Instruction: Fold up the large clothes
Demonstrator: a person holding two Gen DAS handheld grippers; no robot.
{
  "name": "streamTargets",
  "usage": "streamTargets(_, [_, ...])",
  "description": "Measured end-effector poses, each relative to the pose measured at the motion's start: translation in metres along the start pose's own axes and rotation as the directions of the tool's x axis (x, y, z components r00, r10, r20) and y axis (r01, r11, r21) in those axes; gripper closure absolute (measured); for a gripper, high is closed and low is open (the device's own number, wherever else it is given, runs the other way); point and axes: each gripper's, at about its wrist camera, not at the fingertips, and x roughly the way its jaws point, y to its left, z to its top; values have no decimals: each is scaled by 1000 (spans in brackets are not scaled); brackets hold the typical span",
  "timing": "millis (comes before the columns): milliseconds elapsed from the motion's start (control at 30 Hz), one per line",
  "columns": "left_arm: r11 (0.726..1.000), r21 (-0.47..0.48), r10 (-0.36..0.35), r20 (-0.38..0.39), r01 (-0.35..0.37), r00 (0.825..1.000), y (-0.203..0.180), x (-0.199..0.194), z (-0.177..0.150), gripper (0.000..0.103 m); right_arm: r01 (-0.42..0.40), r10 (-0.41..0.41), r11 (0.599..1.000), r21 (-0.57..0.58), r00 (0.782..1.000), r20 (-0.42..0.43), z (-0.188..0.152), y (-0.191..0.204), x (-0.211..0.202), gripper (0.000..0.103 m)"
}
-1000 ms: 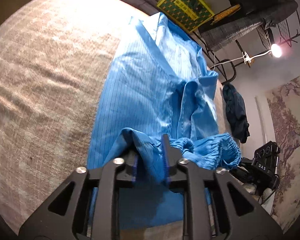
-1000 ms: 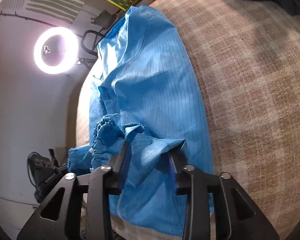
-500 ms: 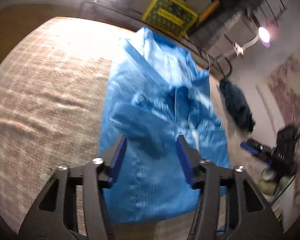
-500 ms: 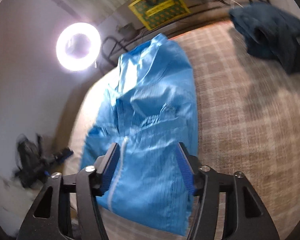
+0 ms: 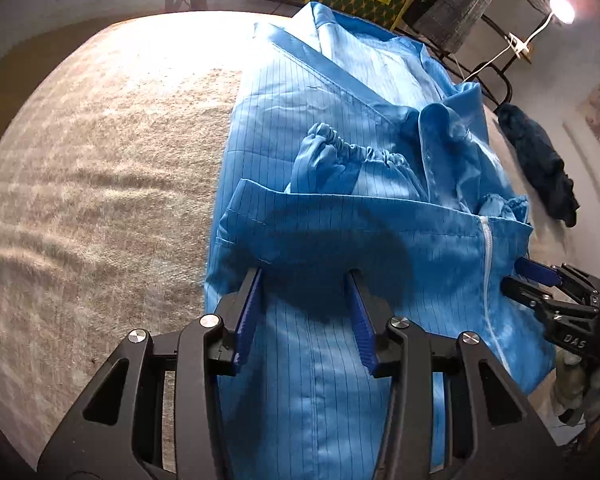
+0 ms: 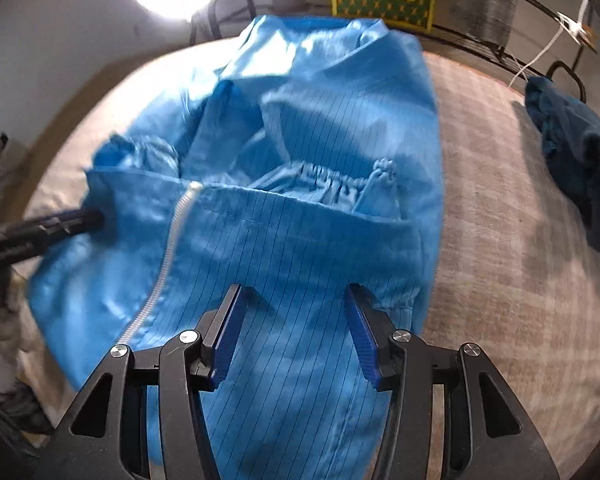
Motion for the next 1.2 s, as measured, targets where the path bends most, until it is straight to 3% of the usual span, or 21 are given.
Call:
streamTargets(100, [997,-44,-62,-21,61,998,-2,-8,4,59,-24,24,1000,-19,1000,4,7,-2,-9,53])
streamTargets(200, [985,-73,-157,-11,156,988,-9,-25,19,59,-89,89,996,2,994,65,17,-14,-33,53])
streamTargets(400, [977,14,-213,11,213,977,-41,-30,68,59,-134,114,987,92,974,195,48,-71,-57,53])
streamTargets(533, [970,79,-232,25,230,972,-66,-14,105,59,-87,52,984,158,975,215,77,-114,-38,53])
streamTargets(600, [961,113,-256,20,252,967,-83,-1,124,59,-110,64,972,207,974,219,94,-135,-23,54])
streamTargets(633, [957,130,-263,20,258,965,-89,3,130,59,-127,76,966,224,972,221,100,-142,-17,57])
streamTargets(700, [948,168,-280,24,272,960,-107,16,142,59,-176,122,954,242,968,221,114,-154,-2,78])
streamTargets(867, [927,254,-283,-7,275,959,-141,60,158,59,-274,242,946,174,953,182,142,-142,36,88])
streamTargets(1067, [952,194,-229,-65,237,971,-131,115,166,59,-210,178,955,209,971,159,177,-143,75,88])
streamTargets(1200, [951,184,-239,-63,247,969,-124,121,169,59,-137,111,964,228,986,123,190,-147,97,90])
